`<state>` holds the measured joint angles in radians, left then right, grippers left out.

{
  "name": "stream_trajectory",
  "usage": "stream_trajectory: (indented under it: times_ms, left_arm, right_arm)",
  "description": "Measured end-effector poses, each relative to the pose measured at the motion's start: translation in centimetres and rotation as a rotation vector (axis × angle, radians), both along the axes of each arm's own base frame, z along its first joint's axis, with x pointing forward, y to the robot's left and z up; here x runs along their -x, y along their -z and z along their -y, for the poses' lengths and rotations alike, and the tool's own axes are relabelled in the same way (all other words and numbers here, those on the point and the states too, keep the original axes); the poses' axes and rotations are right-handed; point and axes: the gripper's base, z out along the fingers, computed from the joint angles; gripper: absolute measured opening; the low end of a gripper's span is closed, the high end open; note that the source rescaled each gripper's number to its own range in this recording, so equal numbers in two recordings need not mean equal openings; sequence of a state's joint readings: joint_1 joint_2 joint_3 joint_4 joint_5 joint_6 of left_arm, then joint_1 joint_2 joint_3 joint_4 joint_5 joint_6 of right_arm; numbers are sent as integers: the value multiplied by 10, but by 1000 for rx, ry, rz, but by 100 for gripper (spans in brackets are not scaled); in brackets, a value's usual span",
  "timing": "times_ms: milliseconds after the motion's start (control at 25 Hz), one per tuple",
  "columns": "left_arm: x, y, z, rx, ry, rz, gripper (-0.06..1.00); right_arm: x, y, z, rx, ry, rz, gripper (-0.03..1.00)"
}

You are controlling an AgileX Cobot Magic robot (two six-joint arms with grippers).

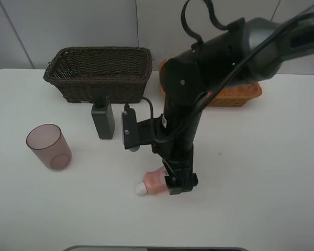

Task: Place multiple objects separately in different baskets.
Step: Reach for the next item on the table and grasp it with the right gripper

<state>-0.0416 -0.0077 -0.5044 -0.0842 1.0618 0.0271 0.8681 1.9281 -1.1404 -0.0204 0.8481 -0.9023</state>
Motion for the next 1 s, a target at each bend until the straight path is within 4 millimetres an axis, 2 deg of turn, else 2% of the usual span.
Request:
stream_trajectory:
  times_ms: [400,1000]
  left_arm:
    - [0,0,0,0,0,0,100]
    - [0,0,0,0,0,0,100]
  right_arm:
    - [7,21,10,-14,-63,67,100]
    - [6,34,7,-41,-67,85,100]
